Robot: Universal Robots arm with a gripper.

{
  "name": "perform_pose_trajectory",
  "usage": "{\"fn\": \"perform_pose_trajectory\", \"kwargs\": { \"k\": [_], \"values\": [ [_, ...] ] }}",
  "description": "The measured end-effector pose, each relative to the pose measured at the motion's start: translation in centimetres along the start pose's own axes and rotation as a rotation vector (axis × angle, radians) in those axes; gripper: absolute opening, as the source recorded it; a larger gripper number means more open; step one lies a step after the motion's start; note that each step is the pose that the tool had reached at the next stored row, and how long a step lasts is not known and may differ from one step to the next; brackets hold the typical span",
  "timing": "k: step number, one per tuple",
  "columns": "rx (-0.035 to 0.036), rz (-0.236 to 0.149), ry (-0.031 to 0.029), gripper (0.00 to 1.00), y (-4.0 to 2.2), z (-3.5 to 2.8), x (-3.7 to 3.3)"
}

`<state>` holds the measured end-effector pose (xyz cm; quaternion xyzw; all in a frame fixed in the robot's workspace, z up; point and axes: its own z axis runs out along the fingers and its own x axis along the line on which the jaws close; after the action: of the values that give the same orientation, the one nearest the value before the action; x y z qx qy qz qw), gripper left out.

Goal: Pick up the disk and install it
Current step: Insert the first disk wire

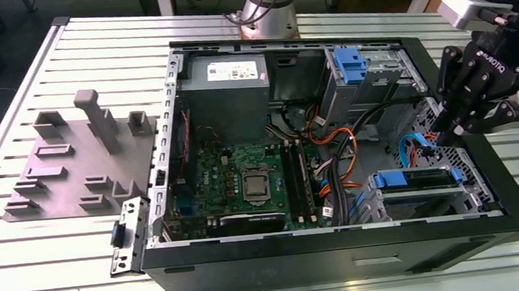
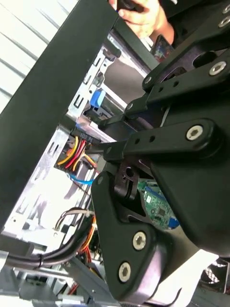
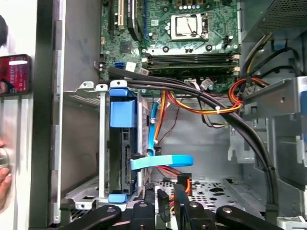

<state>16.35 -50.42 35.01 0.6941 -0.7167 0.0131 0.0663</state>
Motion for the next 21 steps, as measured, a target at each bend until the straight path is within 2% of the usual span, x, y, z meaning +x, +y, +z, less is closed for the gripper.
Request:
{"fn": "perform_pose_trajectory", "kwargs": {
  "k": [3, 4, 10, 18, 19, 20, 21],
  "values": [
    [0.0006, 0.001, 0.0203, 0.3, -0.1, 0.17, -0.03],
    [0.0007, 0.002, 0.0226, 0.3, -0.16, 0.25, -0.04],
    [-0.0043, 0.001, 0.0232, 0.3, -0.59, 0.57, -0.27],
    [-0.0066, 0.001, 0.023, 0.3, -0.93, 0.73, -0.71],
    [-0.0066, 0.001, 0.0231, 0.28, -0.95, 0.75, -0.72],
    [-0.0066, 0.001, 0.0232, 0.22, -0.96, 0.79, -0.73],
    [-0.0067, 0.001, 0.0231, 0.22, -0.97, 0.81, -0.73]
  ]
}}
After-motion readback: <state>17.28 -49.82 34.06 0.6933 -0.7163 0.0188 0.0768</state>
